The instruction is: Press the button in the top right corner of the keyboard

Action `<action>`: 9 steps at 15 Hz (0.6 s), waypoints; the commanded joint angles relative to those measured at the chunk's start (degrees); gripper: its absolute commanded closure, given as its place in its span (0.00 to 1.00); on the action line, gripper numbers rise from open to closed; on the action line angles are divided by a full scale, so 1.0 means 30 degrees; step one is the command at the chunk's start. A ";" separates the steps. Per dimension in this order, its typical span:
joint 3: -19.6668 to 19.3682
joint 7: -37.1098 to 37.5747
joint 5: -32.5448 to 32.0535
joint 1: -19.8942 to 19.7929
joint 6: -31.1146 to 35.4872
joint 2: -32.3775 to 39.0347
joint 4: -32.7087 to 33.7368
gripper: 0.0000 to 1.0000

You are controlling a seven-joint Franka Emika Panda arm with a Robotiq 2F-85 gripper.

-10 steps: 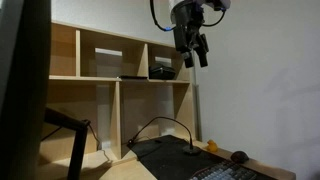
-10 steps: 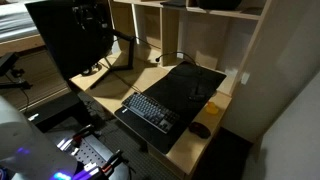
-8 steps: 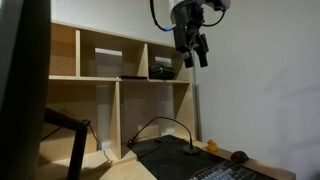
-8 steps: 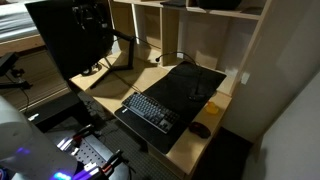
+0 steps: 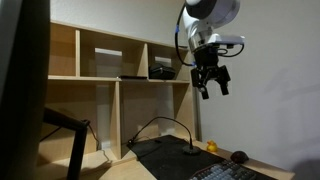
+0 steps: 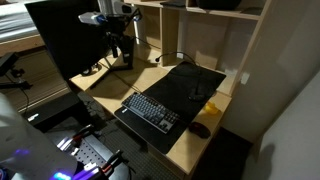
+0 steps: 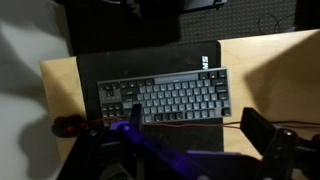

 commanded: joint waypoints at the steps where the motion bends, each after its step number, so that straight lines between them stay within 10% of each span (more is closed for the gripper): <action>1: -0.0206 -0.0034 0.0038 -0.0300 0.0092 0.0084 -0.0100 0.00; 9: -0.2169 0.3328 0.0284 -0.2435 0.3710 0.5390 0.1579 0.00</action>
